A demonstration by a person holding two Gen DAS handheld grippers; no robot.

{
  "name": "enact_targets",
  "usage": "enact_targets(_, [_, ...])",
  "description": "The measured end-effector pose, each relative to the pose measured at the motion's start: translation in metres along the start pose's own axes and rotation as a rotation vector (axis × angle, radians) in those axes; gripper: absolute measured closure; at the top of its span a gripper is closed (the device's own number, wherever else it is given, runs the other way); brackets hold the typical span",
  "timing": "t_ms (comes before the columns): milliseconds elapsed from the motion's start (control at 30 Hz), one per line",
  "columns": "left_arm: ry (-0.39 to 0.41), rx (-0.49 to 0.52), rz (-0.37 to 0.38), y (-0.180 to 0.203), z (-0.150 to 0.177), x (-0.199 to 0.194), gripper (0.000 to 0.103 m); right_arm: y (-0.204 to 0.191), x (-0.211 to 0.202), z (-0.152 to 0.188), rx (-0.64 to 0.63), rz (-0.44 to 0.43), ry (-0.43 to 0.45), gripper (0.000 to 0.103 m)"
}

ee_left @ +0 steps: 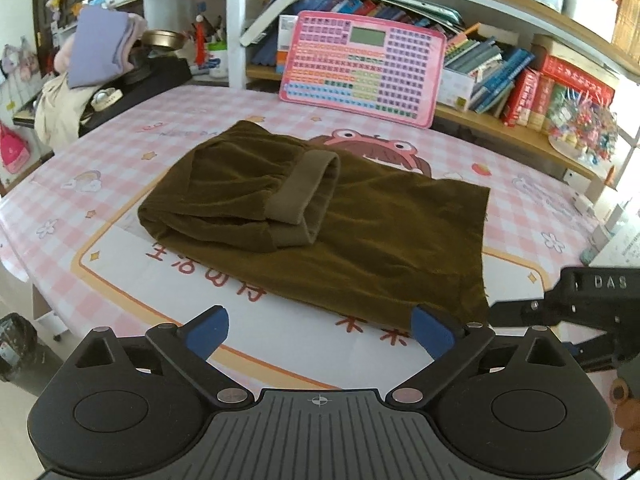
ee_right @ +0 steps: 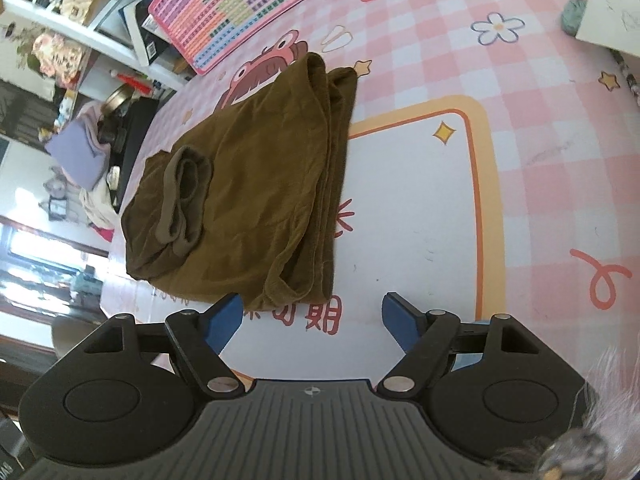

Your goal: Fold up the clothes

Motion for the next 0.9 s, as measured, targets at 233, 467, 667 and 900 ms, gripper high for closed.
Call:
enact_targets(233, [0.002, 0.060, 0.016, 0.011, 0.003, 0.004, 0.003, 0.004, 0.003, -0.006, 0.043, -0.008, -0.005, 0.028])
enact_targets(467, [-0.011, 0.149, 0.066, 0.026, 0.005, 0.009, 0.003, -0.002, 0.011, -0.014, 0.050, -0.026, -0.015, 0.032])
enact_targets(667, [-0.016, 0.329, 0.136, 0.049, 0.011, 0.016, 0.003, -0.006, 0.028, -0.022, 0.073, 0.007, -0.035, 0.052])
enact_targets(900, [0.047, 0.676, 0.242, 0.097, 0.031, 0.031, 0.004, -0.003, 0.035, -0.025, 0.106, 0.002, -0.070, 0.092])
Point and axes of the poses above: each gripper's, at about its wrist camera, not at the fingertips, and x roughly the way its jaws point, y to its right, z to its underside, the point moved 5 cm from there along x, roughly the way its jaws point, and after that the axes turned 13 degrees about y, right-handed, at the moved point
